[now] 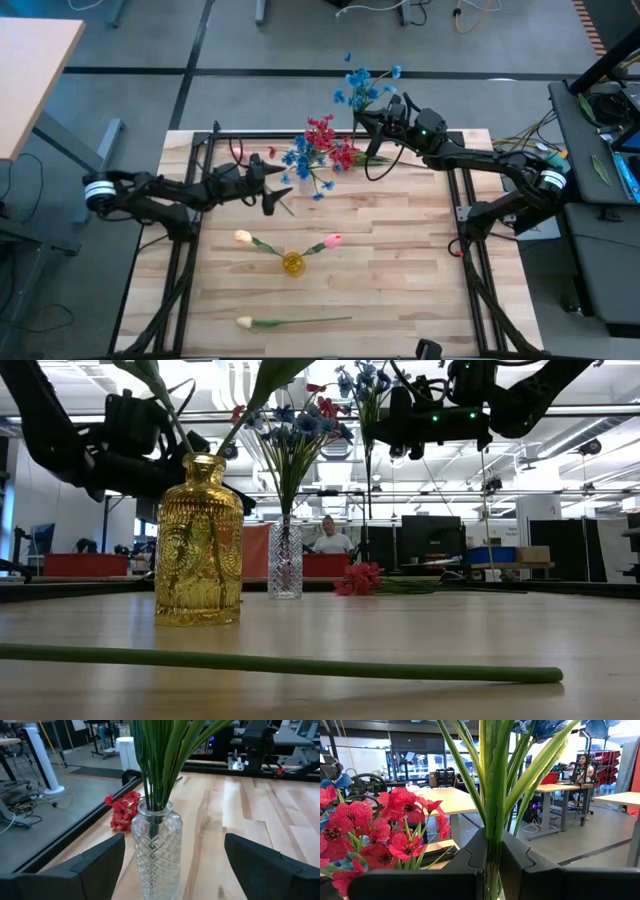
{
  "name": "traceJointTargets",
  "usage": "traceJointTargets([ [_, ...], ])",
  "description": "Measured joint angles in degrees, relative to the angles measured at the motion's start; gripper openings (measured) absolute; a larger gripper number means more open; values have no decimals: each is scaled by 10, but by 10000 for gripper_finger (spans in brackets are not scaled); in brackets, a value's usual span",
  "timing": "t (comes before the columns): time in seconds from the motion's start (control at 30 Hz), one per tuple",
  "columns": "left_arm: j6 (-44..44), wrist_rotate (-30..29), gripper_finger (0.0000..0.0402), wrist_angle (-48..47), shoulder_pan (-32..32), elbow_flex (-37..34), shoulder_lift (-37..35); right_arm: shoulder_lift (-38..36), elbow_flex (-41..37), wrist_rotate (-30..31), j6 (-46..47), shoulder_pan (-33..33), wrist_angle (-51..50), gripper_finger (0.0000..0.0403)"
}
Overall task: Sort flowers into vase by color
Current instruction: Put the blue flowers into the transparent vase
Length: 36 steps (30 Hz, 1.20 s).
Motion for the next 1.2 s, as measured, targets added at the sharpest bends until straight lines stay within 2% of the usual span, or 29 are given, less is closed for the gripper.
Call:
traceJointTargets([
  [0.5,8,-6,326,108,0,0,99,0,0,-11,-4,0,2,22],
  [0.8,6,-16,326,134,0,10,126,0,-1,-12,-4,0,79,22],
  [1.07,20,-16,326,133,0,37,167,75,0,-12,13,0,214,22],
  [1.2,23,-28,326,134,3,47,186,111,14,-12,30,0,232,22],
])
